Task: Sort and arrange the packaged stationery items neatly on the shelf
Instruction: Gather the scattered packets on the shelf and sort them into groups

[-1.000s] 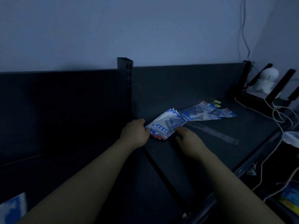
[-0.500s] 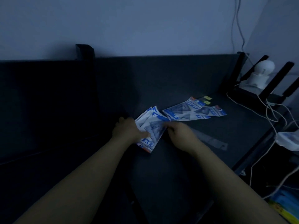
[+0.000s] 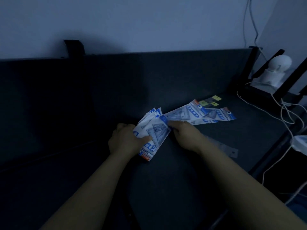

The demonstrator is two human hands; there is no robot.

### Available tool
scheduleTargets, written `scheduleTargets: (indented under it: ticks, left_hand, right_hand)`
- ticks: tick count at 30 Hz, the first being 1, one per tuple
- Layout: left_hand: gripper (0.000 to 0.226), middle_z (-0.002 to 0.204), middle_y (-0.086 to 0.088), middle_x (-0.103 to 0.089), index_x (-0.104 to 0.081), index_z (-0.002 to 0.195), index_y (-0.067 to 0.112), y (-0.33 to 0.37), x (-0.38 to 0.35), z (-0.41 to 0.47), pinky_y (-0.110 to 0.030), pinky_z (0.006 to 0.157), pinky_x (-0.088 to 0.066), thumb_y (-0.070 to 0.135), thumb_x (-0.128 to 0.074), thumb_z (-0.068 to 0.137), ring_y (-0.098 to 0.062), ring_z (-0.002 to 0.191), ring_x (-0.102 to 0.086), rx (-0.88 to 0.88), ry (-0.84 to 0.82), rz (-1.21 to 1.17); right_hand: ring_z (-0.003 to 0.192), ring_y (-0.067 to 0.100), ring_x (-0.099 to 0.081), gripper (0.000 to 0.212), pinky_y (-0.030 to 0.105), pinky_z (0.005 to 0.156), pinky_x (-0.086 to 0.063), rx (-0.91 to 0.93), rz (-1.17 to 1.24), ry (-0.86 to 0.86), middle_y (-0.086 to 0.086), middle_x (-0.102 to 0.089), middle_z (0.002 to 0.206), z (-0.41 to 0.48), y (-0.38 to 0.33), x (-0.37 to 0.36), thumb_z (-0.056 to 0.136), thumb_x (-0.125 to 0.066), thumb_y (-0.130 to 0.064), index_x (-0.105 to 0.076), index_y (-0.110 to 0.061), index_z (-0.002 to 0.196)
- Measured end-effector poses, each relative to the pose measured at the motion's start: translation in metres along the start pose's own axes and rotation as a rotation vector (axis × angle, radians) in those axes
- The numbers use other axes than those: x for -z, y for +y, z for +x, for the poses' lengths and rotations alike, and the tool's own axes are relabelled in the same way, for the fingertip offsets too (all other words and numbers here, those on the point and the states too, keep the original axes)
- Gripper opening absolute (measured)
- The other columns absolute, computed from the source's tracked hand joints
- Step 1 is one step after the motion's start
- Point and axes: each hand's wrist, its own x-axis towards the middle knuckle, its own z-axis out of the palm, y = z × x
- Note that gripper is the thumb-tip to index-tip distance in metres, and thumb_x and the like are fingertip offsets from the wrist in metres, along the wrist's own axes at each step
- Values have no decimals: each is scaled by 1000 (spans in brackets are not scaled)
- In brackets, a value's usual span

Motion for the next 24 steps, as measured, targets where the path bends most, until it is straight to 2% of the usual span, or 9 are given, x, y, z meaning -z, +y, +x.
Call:
scheduleTargets:
  ticks: [2,5,8,10,13,17,19,21,24]
  left_hand:
    - [60,128,0,-46,-59,116,25,-1,1,1,-37,88,-50,62,-69,70,-20,107,-56,14,-1,-17]
    - [56,121,1,-52,-58,113,23,-1,4,3,-35,83,-51,58,-71,72,-18,100,-60,23,-18,-26]
    - [49,105,5,-58,-55,103,21,-2,7,6,-32,77,-50,53,-74,72,-16,92,-61,12,-56,-33]
    - [43,102,4,-63,-54,100,19,-2,8,9,-34,82,-51,47,-74,73,-19,92,-62,7,-73,-73]
    - [41,104,-1,-66,-60,104,16,1,7,11,-37,87,-51,52,-54,85,-24,94,-62,1,-83,-47]
    - [56,78,-5,-65,-64,78,19,8,6,7,-29,62,-45,72,-50,77,-24,76,-64,-32,-168,-18]
    - [59,82,-4,-65,-63,84,20,7,4,4,-29,62,-44,77,-59,67,-24,80,-64,-39,-186,-6]
    - [63,94,0,-66,-62,93,22,5,1,3,-32,73,-51,77,-63,63,-23,89,-63,-48,-182,8]
    - [54,102,-1,-66,-62,97,20,5,1,3,-37,81,-52,67,-64,71,-26,94,-63,-65,-128,11]
  right_hand:
    - [107,24,-55,29,28,84,-43,51,19,-16,2,-63,115,-14,-8,-5,92,-41,-10,-64,-19,108]
    - [114,17,-50,34,23,88,-38,89,55,-39,-1,-59,123,-34,-19,-5,95,-43,-12,-62,-25,120]
    - [112,11,-54,30,23,94,-42,32,159,6,-6,-62,121,-42,-23,4,95,-44,-8,-67,-20,112]
    - [111,17,-56,25,29,93,-45,-2,172,122,-1,-61,116,-40,-20,6,94,-44,-7,-65,-14,106]
    - [123,25,-48,29,26,99,-37,-8,69,48,5,-54,131,-38,-22,1,96,-44,-10,-58,-8,121]
    - [130,10,-44,35,11,100,-28,53,208,-33,-4,-49,142,-42,-34,-7,96,-49,-10,-60,-15,129]
    - [121,9,-52,30,12,96,-36,20,314,-18,-3,-59,131,-43,-34,-5,95,-49,-7,-66,-13,119]
    - [117,14,-54,32,14,93,-38,-20,280,67,4,-61,126,-40,-26,-1,93,-45,0,-67,-6,115]
    - [136,23,-35,49,28,112,-28,-126,0,74,11,-41,147,-30,-4,2,89,-42,3,-47,-6,137]
